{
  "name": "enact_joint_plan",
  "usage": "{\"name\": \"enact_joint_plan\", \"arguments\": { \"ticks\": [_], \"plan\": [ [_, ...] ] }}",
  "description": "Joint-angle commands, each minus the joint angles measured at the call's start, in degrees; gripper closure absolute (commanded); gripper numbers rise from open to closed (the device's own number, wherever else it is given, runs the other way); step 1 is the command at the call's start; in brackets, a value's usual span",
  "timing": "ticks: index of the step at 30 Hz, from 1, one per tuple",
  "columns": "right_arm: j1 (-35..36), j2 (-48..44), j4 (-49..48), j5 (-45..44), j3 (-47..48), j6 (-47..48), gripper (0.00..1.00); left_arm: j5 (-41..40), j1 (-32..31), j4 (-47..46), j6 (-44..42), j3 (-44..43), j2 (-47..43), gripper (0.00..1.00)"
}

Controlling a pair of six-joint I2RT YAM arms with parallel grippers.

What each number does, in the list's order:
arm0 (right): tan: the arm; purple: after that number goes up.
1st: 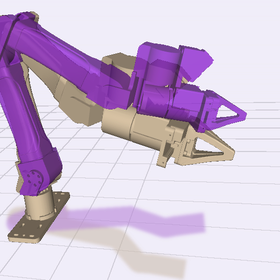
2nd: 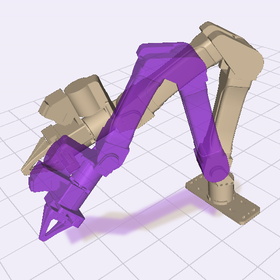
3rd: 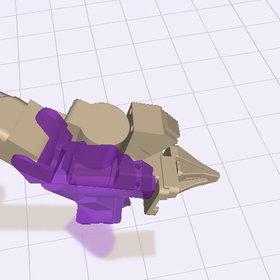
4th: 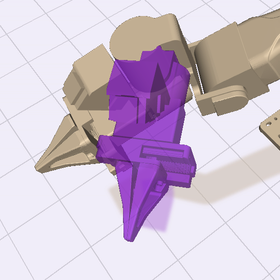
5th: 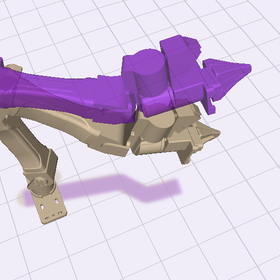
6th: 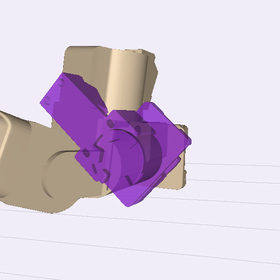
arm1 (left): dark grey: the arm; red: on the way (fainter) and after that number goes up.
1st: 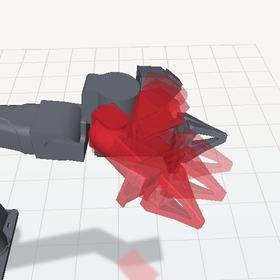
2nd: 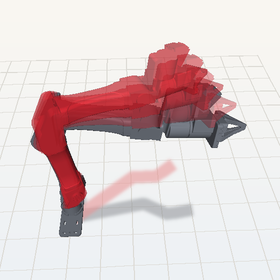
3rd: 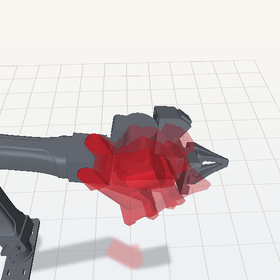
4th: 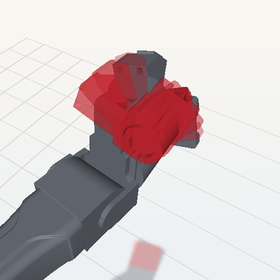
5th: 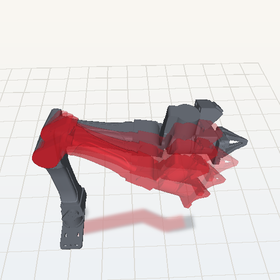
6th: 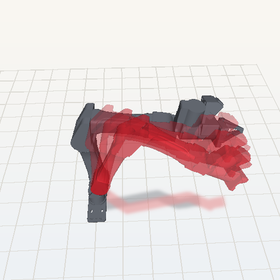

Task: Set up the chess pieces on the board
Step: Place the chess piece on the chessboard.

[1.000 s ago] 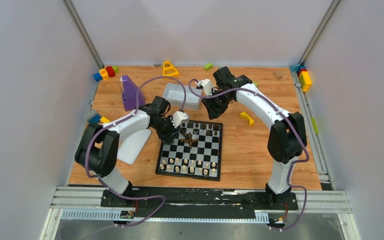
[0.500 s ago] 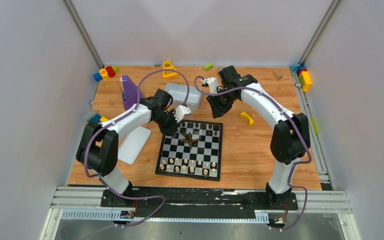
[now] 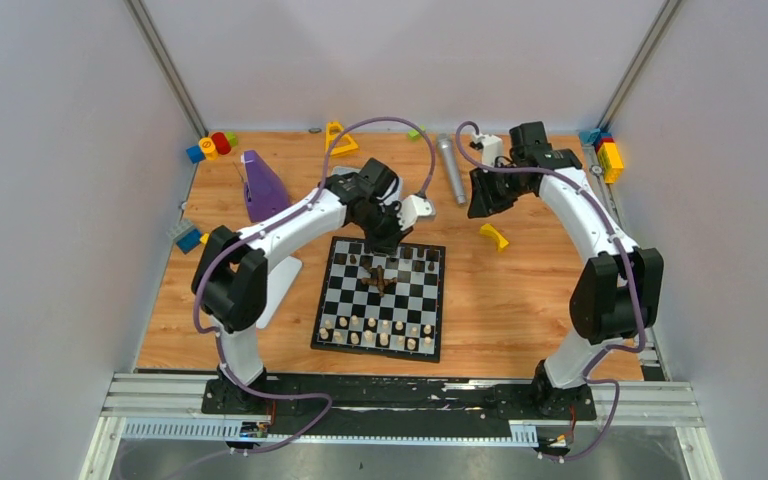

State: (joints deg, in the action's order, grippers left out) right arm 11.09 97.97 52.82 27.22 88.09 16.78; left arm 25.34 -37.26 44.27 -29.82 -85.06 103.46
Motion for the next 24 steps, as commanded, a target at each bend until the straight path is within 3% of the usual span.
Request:
{"name": "enact_joint_plan", "arguments": {
  "ticks": [1,11,24],
  "plan": [
    [-2.47,-4.36,-3.28,4.21,-3.14,-0.25,0.73,-0.57,-3.58,0.96,1.39,-4.69,3.95,0.9],
    [-5.12,-6.32,-5.62,6.5,-8.98,1.15,0.74,-1.47,-7.76,-2.51,2.31,-6.86,10.65,0.9],
    [-5.62,-6.59,-6.4,7.47,-11.06,1.24,0.74,-4.24,-8.01,-5.92,2.18,-5.75,12.06,0.9]
  ]
}}
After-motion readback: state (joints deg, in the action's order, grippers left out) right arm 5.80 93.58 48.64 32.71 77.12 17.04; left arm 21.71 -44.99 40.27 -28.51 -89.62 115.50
